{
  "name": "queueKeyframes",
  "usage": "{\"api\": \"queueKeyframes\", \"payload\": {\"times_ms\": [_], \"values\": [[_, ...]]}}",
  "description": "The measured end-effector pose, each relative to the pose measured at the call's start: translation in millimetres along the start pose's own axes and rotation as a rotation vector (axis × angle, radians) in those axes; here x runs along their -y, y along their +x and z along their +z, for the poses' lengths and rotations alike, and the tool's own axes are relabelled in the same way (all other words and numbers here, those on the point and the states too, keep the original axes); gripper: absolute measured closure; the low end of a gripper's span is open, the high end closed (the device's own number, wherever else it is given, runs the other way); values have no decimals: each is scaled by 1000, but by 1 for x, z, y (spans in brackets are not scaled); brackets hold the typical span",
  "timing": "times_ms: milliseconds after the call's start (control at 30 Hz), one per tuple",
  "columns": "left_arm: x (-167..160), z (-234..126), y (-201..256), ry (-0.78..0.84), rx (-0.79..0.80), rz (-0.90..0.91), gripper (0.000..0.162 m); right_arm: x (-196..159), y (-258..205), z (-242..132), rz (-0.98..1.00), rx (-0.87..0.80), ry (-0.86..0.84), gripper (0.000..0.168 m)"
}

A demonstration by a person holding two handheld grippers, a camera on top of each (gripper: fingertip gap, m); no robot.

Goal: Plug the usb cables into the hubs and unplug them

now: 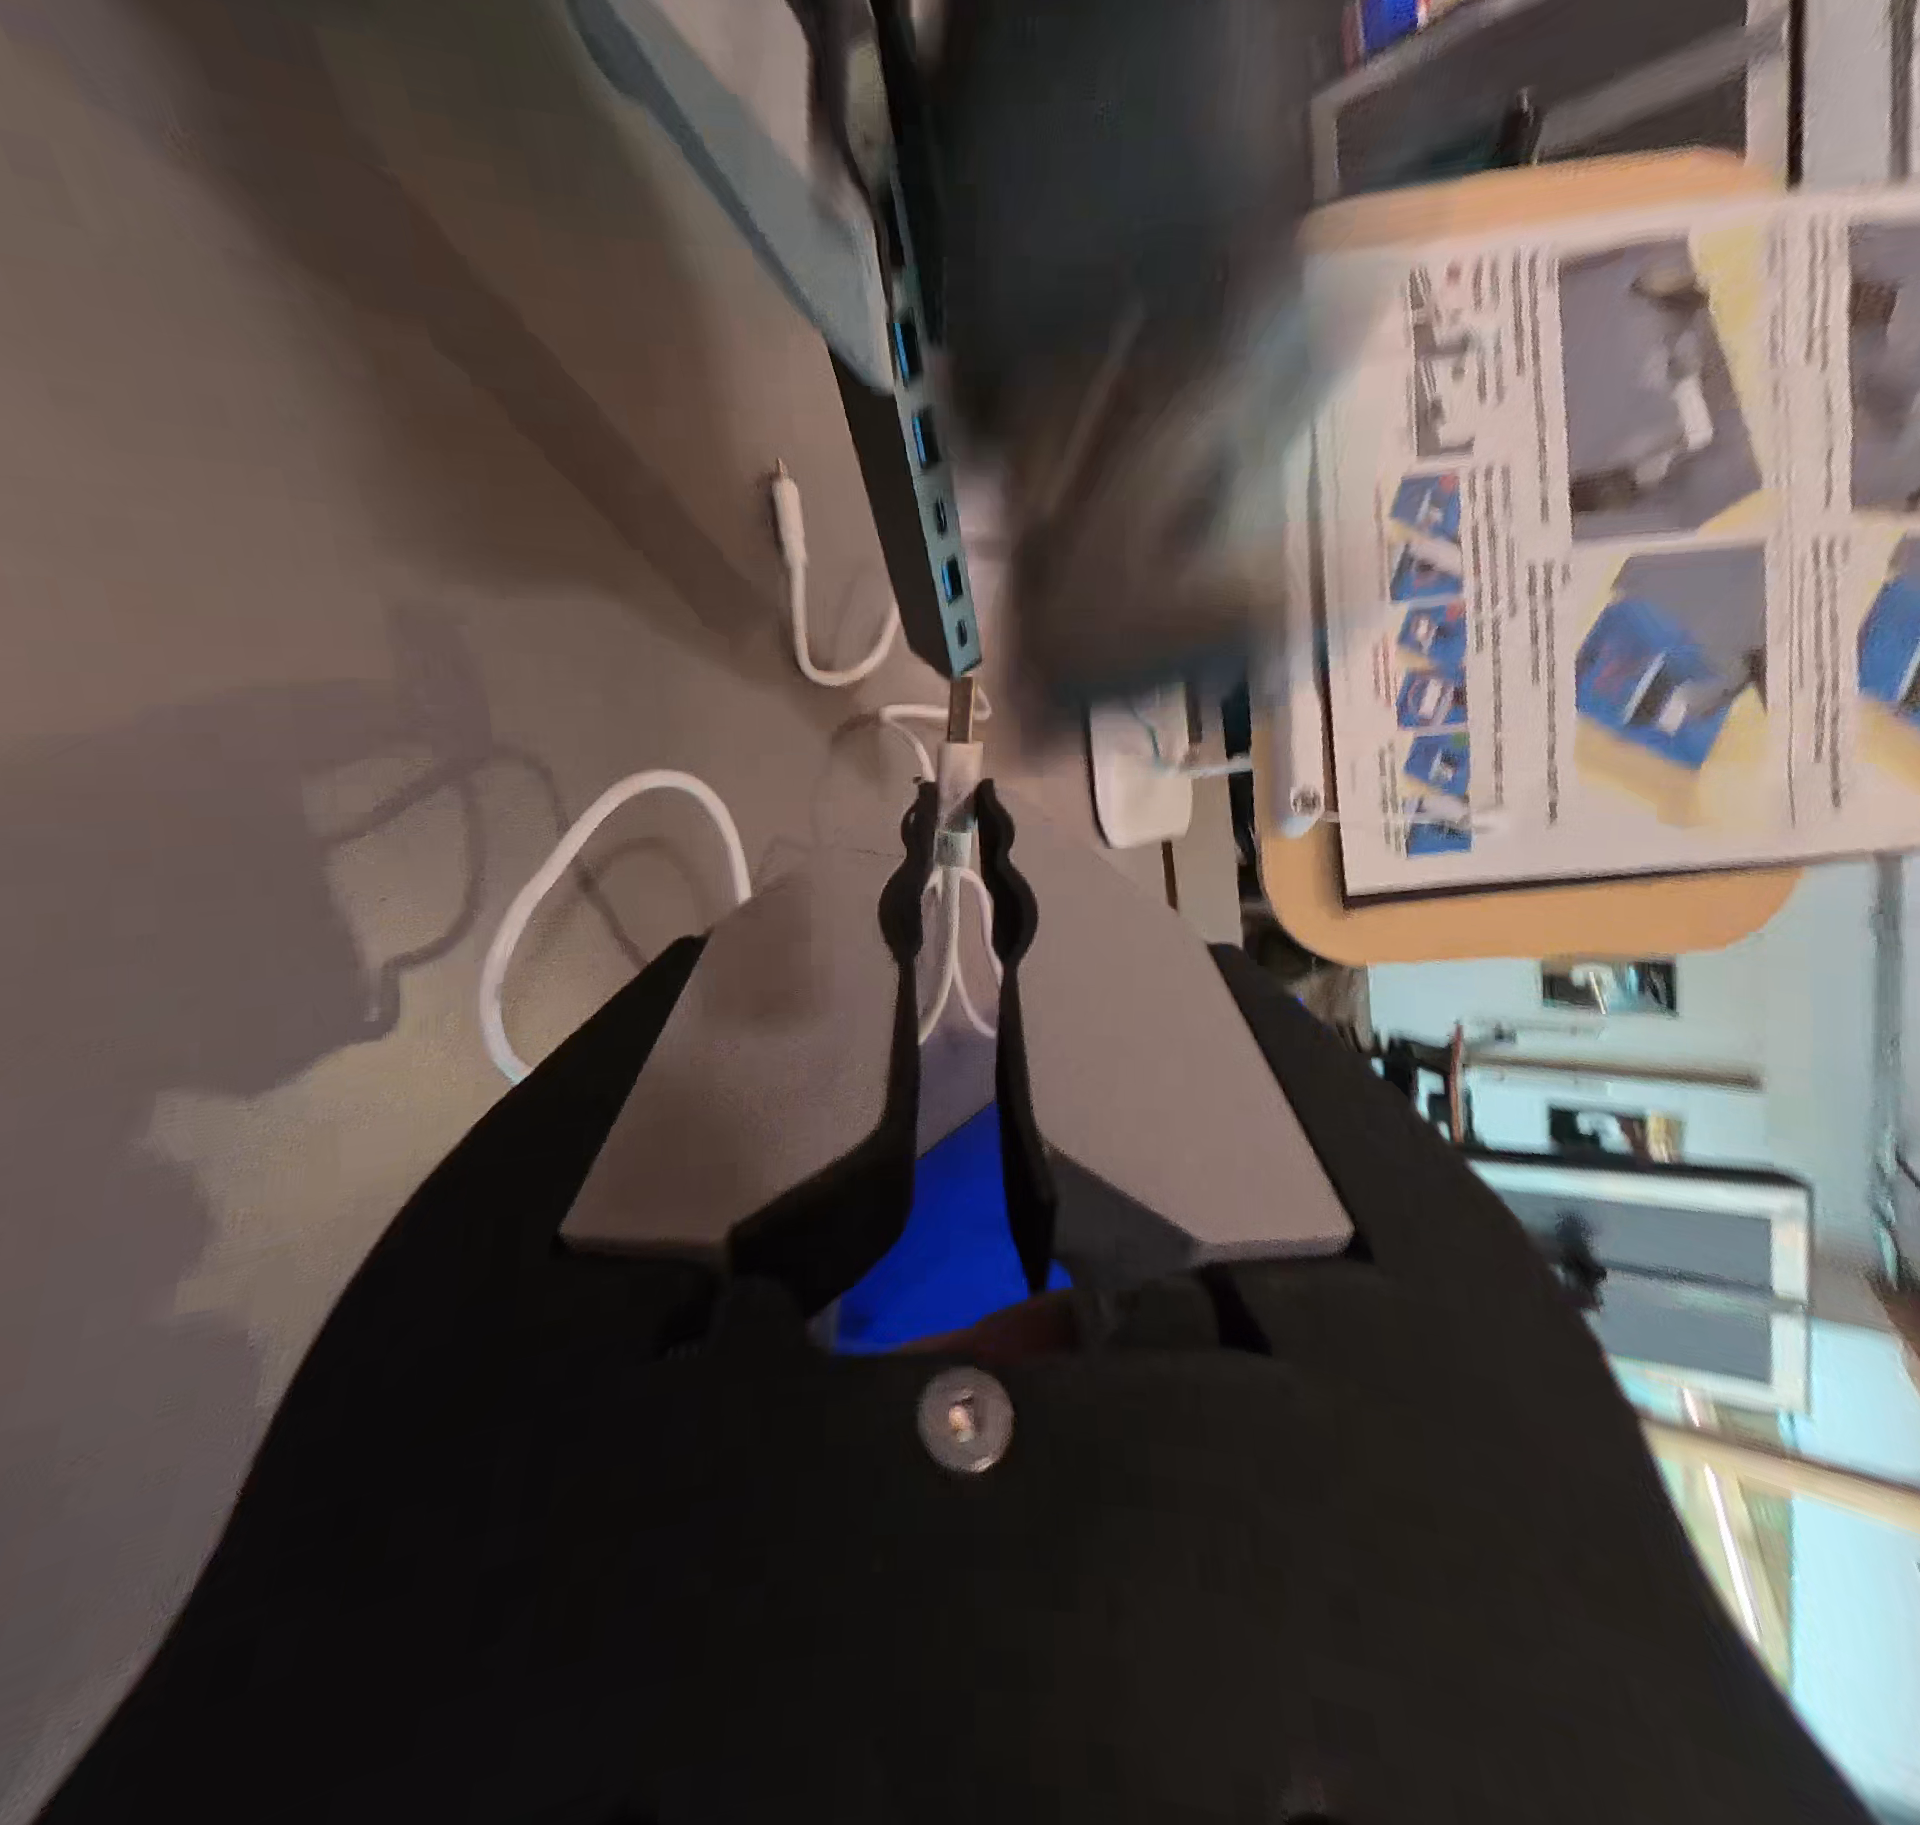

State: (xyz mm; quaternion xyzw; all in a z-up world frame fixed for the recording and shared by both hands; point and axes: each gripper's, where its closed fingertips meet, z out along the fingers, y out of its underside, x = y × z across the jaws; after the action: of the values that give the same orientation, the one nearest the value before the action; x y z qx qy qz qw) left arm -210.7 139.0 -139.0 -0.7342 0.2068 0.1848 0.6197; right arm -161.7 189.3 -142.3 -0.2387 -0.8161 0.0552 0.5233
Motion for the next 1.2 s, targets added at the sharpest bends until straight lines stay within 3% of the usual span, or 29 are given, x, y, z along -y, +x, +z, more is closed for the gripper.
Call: {"api": "queueKeyframes", "payload": {"times_ms": [100, 267, 700, 933, 1200], "values": [[-2, 4, 9, -15, -26, 34, 156, 16, -1, -15, -21, 24, 116, 163], [0, 5, 14, -2, -39, 41, 156, 19, -3, -17, -37, 45, 139, 163], [0, 8, 23, -9, -58, 101, 156, 24, -16, 5, -230, 130, -45, 163], [4, 8, 28, -5, 9, 306, 155, 31, -9, 6, -415, 40, -96, 162], [6, 7, 28, 4, 32, 354, 156, 21, -8, 8, -454, 8, -142, 163]]}}
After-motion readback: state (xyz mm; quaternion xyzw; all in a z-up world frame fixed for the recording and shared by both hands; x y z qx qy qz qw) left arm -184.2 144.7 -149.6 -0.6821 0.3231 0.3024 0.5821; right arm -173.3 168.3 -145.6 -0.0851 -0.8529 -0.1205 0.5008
